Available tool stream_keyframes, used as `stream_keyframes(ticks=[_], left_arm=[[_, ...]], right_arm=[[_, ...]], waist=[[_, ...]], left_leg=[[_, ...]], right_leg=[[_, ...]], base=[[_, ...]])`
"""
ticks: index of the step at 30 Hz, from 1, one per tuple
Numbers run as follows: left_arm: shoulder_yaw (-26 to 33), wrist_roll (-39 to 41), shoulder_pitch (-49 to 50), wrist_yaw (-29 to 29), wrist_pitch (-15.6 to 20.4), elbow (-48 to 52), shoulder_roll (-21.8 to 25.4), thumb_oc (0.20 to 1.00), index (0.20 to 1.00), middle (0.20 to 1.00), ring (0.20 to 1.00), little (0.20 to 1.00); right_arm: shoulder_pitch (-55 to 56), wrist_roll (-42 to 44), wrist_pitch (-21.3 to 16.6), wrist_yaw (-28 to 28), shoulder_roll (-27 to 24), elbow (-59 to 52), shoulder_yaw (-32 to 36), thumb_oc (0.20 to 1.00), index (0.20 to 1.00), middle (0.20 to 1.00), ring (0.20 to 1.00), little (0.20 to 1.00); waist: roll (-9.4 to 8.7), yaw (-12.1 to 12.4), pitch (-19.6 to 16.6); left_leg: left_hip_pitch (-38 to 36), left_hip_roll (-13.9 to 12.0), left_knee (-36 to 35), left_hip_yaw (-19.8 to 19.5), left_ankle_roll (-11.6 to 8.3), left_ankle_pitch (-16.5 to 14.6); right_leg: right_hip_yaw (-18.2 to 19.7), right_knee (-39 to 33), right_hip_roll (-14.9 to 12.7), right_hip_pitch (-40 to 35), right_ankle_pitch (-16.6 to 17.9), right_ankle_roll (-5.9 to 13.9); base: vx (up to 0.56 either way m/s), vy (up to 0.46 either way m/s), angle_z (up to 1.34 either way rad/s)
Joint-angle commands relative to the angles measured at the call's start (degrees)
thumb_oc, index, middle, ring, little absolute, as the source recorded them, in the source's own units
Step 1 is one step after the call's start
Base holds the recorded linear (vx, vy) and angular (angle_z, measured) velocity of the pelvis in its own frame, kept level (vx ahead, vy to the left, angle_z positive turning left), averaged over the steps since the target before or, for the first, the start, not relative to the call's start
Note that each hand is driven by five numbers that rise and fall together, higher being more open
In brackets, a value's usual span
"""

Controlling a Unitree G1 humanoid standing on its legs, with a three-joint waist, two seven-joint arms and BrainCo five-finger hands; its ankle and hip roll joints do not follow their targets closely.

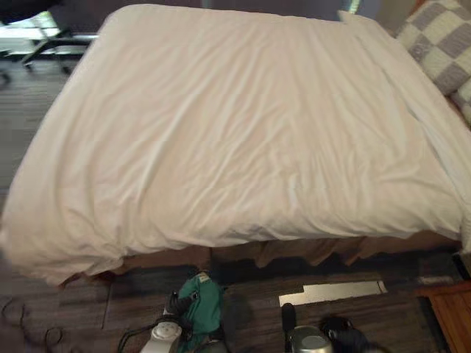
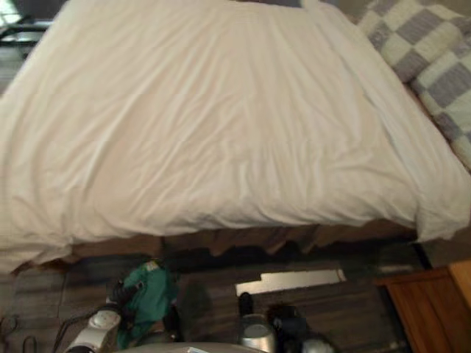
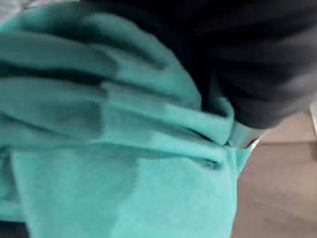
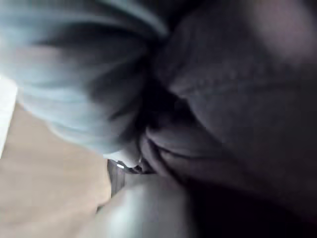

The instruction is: Tidy up the quilt and then pick up the clothes from the bed and put them into the laundry hamper.

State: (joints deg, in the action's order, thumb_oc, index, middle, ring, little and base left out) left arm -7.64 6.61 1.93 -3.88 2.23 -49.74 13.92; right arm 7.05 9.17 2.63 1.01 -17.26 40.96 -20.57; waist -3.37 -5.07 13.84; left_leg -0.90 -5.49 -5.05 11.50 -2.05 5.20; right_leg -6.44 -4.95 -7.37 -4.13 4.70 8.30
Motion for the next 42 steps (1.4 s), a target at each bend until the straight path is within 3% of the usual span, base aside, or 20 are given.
stream_keyframes(ticks=[1, 4, 7, 11, 14, 15, 16, 18, 20, 23, 24, 29, 30, 31, 33, 35, 36, 37, 38, 42], left_arm=[[-1.9, 3.0, -1.3, -2.6, 2.9, 4.6, 0.9, 0.2, 0.2, 0.2, 0.2, 0.2], [-2.2, 2.7, -2.0, -3.2, 3.1, 5.8, 0.5, 0.2, 0.2, 0.2, 0.2, 0.2], [-0.2, 3.4, -2.3, -4.2, 1.9, 4.7, 0.5, 0.2, 0.2, 0.2, 0.2, 0.2], [1.9, 0.3, -2.1, -6.6, 1.0, 2.1, 0.9, 0.2, 0.2, 0.2, 0.2, 0.2], [1.6, -3.4, 0.0, -7.6, -0.4, 0.8, 0.3, 0.2, 0.2, 0.2, 0.2, 0.2], [1.5, -3.4, 0.0, -7.6, -0.4, 0.8, 0.3, 0.2, 0.2, 0.2, 0.2, 0.2], [1.5, -2.8, -0.6, -8.1, -1.1, 1.0, 0.4, 0.2, 0.2, 0.2, 0.2, 0.2], [1.2, -3.0, -0.7, -8.7, -1.3, 1.5, 0.8, 0.2, 0.2, 0.2, 0.2, 0.2], [0.2, -3.3, -2.7, -9.9, -1.1, 2.0, 1.6, 0.2, 0.2, 0.2, 0.2, 0.2], [-0.7, -2.4, -3.9, -9.4, -0.4, 3.9, 1.0, 0.2, 0.2, 0.2, 0.2, 0.2], [-1.2, -1.2, 2.2, -5.9, 1.1, 8.9, 1.2, 0.2, 0.2, 0.2, 0.2, 0.2], [-1.6, -1.6, 0.4, -6.0, 1.2, 9.7, 2.3, 0.2, 0.2, 0.2, 0.2, 0.2], [-2.1, -1.0, -1.1, -6.5, 1.4, 10.4, 2.7, 0.2, 0.2, 0.2, 0.2, 0.2], [-2.1, -1.0, -1.1, -6.5, 1.4, 10.4, 2.7, 0.2, 0.2, 0.2, 0.2, 0.2], [-2.1, 0.5, -1.8, -7.3, 1.1, 11.3, 2.3, 0.2, 0.2, 0.2, 0.2, 0.2], [-1.9, 0.7, -1.8, -8.1, 1.0, 11.7, 2.2, 0.2, 0.2, 0.2, 0.2, 0.2], [-1.0, 0.0, -0.5, -7.8, 0.7, 12.2, 2.0, 0.2, 0.2, 0.2, 0.2, 0.2], [-1.0, 0.0, -0.4, -7.8, 0.6, 12.2, 2.0, 0.2, 0.2, 0.2, 0.2, 0.2], [-0.5, -0.8, 0.4, -7.3, 0.5, 12.9, 2.4, 0.2, 0.2, 0.2, 0.2, 0.2], [0.8, -1.5, 1.3, -6.7, -0.5, 12.3, 3.8, 0.2, 0.2, 0.2, 0.2, 0.2]], right_arm=[[-12.5, -1.5, -5.9, -0.6, 0.5, -4.4, 0.8, 0.2, 0.2, 0.2, 0.2, 0.2], [-14.9, -1.9, -6.2, 1.6, -1.9, -1.3, 2.8, 0.2, 0.2, 0.2, 0.2, 0.2], [-15.0, -2.0, -5.0, 4.0, -1.6, 1.0, 4.7, 0.2, 0.2, 0.2, 0.2, 0.2], [-11.8, -1.7, -4.6, 5.6, -0.5, 0.6, 7.1, 0.2, 0.2, 0.2, 0.2, 0.2], [-8.1, -3.9, -3.7, 6.0, 0.2, 1.4, 8.6, 0.2, 0.2, 0.2, 0.2, 0.2], [-8.1, -3.9, -3.7, 6.0, 0.2, 1.4, 8.7, 0.2, 0.2, 0.2, 0.2, 0.2], [-7.2, -0.2, -3.4, 6.8, 2.9, 2.5, 11.7, 0.2, 0.2, 0.2, 0.2, 0.2], [-7.2, 1.1, -3.7, 7.3, 3.7, 3.2, 12.4, 0.2, 0.2, 0.2, 0.2, 0.2], [-8.0, 2.5, -4.1, 8.2, 3.5, 4.2, 12.8, 0.2, 0.2, 0.2, 0.2, 0.2], [-6.9, 3.8, -4.8, 9.9, 2.5, 2.9, 15.2, 0.2, 0.2, 0.2, 0.2, 0.2], [-2.7, -10.6, -3.7, 9.6, 0.1, -0.7, 9.2, 0.2, 0.2, 0.2, 0.2, 0.2], [-4.8, -10.3, -4.1, 10.3, -1.3, -2.6, 9.4, 0.2, 0.2, 0.2, 0.2, 0.2], [-5.5, -9.0, -4.7, 10.5, -2.2, -3.8, 9.5, 0.2, 0.2, 0.2, 0.2, 0.2], [-5.5, -9.0, -4.8, 10.5, -2.3, -3.8, 9.5, 0.2, 0.2, 0.2, 0.2, 0.2], [-5.8, -9.2, -4.2, 10.8, -4.0, -5.1, 9.5, 0.2, 0.2, 0.2, 0.2, 0.2], [-5.4, -9.3, -3.7, 10.4, -3.9, -6.1, 9.2, 0.2, 0.2, 0.2, 0.2, 0.2], [-5.4, -9.6, -3.9, 9.8, -3.7, -6.5, 8.7, 0.2, 0.2, 0.2, 0.2, 0.2], [-5.3, -9.6, -3.9, 9.8, -3.7, -6.5, 8.7, 0.2, 0.2, 0.2, 0.2, 0.2], [-5.9, -10.2, -3.9, 9.7, -3.4, -6.0, 8.5, 0.2, 0.2, 0.2, 0.2, 0.2], [-7.8, -11.4, -4.1, 9.0, -1.8, -3.9, 7.4, 0.2, 0.2, 0.2, 0.2, 0.2]], waist=[[2.54, 4.8, 0.1], [4.62, 8.5, 1.3], [4.24, 8.7, 0.9], [2.87, 9.5, -1.3], [2.55, 9.9, -3.7], [2.4, 9.7, -3.7], [1.82, 9.7, -1.4], [1.27, 9.3, -0.1], [1.13, 7.9, 2.0], [2.16, 6.6, 2.7], [3.18, 11.6, -3.2], [2.93, 11.8, -1.1], [3.24, 12.3, 0.8], [3.39, 12.2, 0.7], [3.2, 13.2, 3.1], [2.51, 13.5, 2.8], [2.06, 14.5, 1.9], [1.78, 14.5, 1.8], [2.32, 15.6, 0.9], [-0.62, 17.6, -0.1]], left_leg=[[0.0, -2.5, 2.8, 0.6, -3.59, -4.4], [6.6, -2.8, 8.5, -0.8, -5.72, -3.2], [6.0, -9.0, 15.3, 14.4, -5.74, -5.2], [1.7, -13.0, 18.2, 20.4, -5.43, -5.8], [-1.1, -9.6, 12.9, 18.7, -5.47, -6.7], [-1.1, -9.2, 12.6, 18.5, -5.3, -6.6], [-0.6, -5.5, 8.9, 14.5, -2.78, -8.1], [-1.0, -4.0, 7.6, 13.2, -1.74, -8.5], [-1.1, -4.0, 6.0, 9.7, -1.34, -7.9], [-0.3, -2.4, 3.7, 3.1, -1.49, -6.8], [-6.7, 0.2, 0.1, 3.0, -2.25, -4.3], [-2.4, -1.4, 10.2, 3.1, -3.53, -6.2], [4.5, -4.2, 23.9, 2.6, -5.12, -2.5], [5.0, -4.5, 24.5, 2.3, -5.19, -2.7], [11.3, -8.0, 35.7, 3.0, -6.22, 2.1], [13.5, -8.6, 34.2, 4.8, -6.3, -1.3], [15.1, -6.9, 24.8, 7.8, -4.91, -3.8], [14.6, -6.4, 24.0, 8.1, -4.73, -3.6], [16.4, -7.1, 13.6, 11.2, -5.25, -0.3], [16.9, -5.8, 10.4, 13.6, -3.37, 0.9]], right_leg=[[-1.0, 4.8, -1.8, 4.2, -6.8, 1.85], [-11.5, 2.4, -4.5, 0.8, -7.8, 1.58], [-21.2, 2.8, -6.5, -2.0, -8.7, 0.75], [-32.0, 5.2, -9.5, -3.9, -7.6, -0.27], [-36.4, 9.7, -11.8, -4.6, -6.0, 1.04], [-36.7, 9.8, -12.1, -4.6, -5.9, 1.23], [-36.0, 22.9, -18.3, -0.5, -1.4, 4.24], [-32.6, 27.9, -19.9, 2.4, -0.2, 5.31], [-21.3, 29.2, -13.9, 8.2, -4.9, 4.92], [-11.5, 17.6, -7.4, 9.9, -8.9, 3.43], [-16.1, 4.2, -0.2, -5.9, -10.9, 0.53], [-16.2, 4.3, 0.1, -5.3, -12.0, -0.98], [-16.1, 2.7, 1.6, -6.3, -12.7, -3.32], [-16.2, 2.7, 1.9, -6.1, -12.7, -3.4], [-18.2, 0.5, 3.2, -9.0, -13.7, -5.37], [-17.8, -0.1, 3.5, -11.1, -16.7, -4.55], [-18.1, -0.1, 3.2, -12.2, -18.1, -3.22], [-18.0, -0.1, 2.8, -12.2, -18.0, -3.06], [-18.9, -0.1, 3.3, -13.8, -19.5, -1.8], [-18.7, 3.4, 3.8, -15.7, -20.8, -1.02]], base=[[-0.11, -0.103, 0.73], [-0.21, -0.11, 1.15], [-0.19, -0.035, 2.59], [-0.16, 0.115, 1.95], [0.07, 0.296, 2.53], [0.11, 0.46, 1.75], [0.05, 0.329, 1.25], [0.0, 0.237, 1.76], [-0.03, 0.057, 1.36], [0.07, -0.106, 1.56], [0.04, -0.047, 0.75], [0.08, -0.115, 0.03], [0.09, -0.189, 0.19], [0.24, -0.31, -0.31], [0.28, -0.179, -0.48], [0.43, 0.046, 0.07], [0.33, 0.133, -0.17], [0.66, 0.275, -0.53], [0.36, 0.152, -0.33], [0.56, 0.179, -0.29]])
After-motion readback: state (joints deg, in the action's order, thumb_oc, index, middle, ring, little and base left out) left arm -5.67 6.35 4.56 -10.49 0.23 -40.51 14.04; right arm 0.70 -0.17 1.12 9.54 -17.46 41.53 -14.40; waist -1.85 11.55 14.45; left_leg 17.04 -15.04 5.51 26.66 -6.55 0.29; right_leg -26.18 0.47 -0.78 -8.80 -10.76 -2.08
